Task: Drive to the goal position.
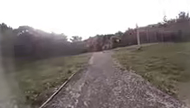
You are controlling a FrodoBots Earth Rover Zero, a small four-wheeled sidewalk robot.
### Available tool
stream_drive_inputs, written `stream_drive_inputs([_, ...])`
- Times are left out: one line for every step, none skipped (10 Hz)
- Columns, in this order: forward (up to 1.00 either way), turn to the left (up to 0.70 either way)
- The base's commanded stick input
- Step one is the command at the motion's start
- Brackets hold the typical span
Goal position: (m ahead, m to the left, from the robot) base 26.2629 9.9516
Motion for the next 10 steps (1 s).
stream_drive_inputs([0.7,0.0])
stream_drive_inputs([0.7,0.0])
stream_drive_inputs([0.7,0.0])
stream_drive_inputs([0.7,0.0])
stream_drive_inputs([0.7,0.0])
stream_drive_inputs([0.7,0.0])
stream_drive_inputs([0.7,0.0])
stream_drive_inputs([0.7,0.0])
stream_drive_inputs([0.7,0.0])
stream_drive_inputs([0.7,0.0])
